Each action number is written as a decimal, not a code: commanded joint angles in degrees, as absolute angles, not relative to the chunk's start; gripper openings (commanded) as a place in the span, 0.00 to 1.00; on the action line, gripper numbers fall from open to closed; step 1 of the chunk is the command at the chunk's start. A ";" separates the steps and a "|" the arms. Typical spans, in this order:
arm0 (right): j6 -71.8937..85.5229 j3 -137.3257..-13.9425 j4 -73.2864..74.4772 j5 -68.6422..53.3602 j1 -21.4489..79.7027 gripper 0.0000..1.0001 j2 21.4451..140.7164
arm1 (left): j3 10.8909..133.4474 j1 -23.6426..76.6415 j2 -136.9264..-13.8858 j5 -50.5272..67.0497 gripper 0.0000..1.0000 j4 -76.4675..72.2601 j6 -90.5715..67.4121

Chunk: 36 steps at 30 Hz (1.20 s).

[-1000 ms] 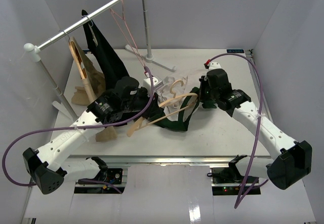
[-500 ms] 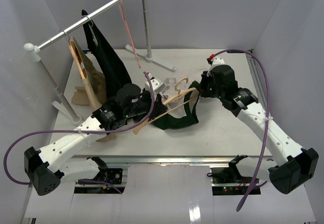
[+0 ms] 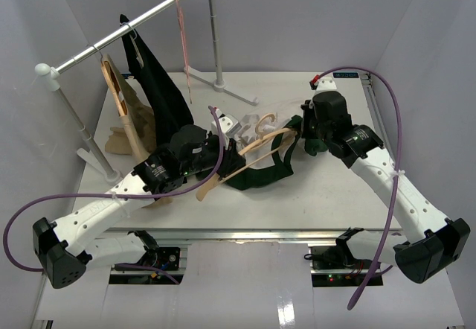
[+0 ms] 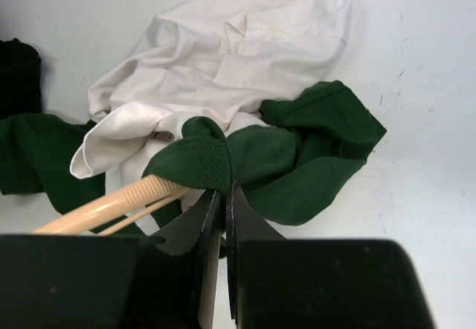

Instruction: Place the t-shirt on the hanger

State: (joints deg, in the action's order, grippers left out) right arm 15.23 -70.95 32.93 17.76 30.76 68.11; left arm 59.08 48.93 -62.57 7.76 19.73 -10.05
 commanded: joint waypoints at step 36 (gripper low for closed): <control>18.03 -71.83 24.79 -17.51 31.57 0.08 62.74 | 39.44 49.13 -60.71 15.13 0.00 -27.90 -7.39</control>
State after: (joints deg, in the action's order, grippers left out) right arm 14.69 -71.34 31.30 -9.44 30.92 64.71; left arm 40.70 48.88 -63.01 15.62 -15.95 -5.95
